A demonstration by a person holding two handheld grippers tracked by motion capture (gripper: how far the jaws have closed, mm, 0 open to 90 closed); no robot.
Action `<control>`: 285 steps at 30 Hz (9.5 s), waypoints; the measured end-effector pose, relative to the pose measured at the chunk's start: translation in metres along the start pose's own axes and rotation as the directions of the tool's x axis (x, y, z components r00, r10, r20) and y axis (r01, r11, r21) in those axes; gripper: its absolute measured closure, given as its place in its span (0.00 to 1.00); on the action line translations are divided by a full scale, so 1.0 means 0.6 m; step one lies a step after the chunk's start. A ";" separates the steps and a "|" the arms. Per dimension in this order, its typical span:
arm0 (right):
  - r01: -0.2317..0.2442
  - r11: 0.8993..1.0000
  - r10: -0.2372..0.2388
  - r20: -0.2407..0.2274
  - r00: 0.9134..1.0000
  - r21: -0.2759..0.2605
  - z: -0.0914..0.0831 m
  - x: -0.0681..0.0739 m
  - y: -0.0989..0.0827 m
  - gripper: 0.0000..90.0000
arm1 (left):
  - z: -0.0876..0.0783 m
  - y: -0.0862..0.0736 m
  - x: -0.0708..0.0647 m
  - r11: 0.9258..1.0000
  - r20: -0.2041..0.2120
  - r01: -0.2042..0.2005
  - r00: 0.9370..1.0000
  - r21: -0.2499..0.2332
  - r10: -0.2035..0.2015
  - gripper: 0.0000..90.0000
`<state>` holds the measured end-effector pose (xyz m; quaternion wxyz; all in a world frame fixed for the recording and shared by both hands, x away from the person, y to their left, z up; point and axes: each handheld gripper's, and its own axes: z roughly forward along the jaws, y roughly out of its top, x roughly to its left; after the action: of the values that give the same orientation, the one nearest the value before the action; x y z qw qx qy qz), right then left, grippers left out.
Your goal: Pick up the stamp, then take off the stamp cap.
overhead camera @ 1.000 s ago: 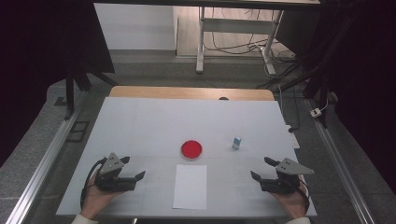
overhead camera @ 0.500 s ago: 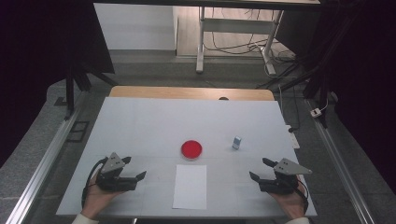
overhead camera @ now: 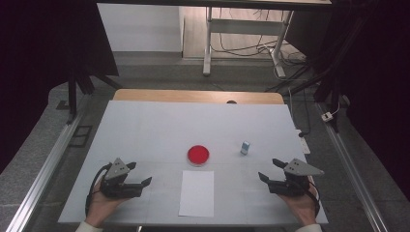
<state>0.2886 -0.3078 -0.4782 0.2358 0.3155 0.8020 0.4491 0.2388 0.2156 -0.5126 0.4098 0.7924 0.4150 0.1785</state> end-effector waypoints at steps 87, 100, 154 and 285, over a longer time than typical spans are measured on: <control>0.007 0.976 0.009 -0.069 0.998 0.217 0.198 -0.062 0.082 0.66 | 0.017 -0.005 -0.004 0.999 0.014 -0.003 1.000 0.034 0.003 0.22; 0.014 0.976 -0.001 -0.061 0.998 0.217 0.200 -0.061 0.075 0.81 | 0.017 -0.005 -0.005 0.999 0.010 -0.004 1.000 0.038 0.004 0.22; -0.049 0.999 0.048 -0.044 0.998 -0.021 0.104 -0.039 0.113 0.83 | 0.025 0.000 0.003 1.000 0.019 0.008 1.000 0.022 -0.008 0.22; -0.141 0.987 0.115 -0.266 0.957 -0.077 0.120 0.172 0.106 0.84 | 0.066 0.073 -0.106 0.993 0.076 -0.122 0.990 -0.012 0.122 0.23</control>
<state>0.2838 -0.1671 -0.4676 0.1137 0.2934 0.7815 0.5388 0.2483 0.1309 -0.4976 0.4164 0.8211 0.3493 0.1743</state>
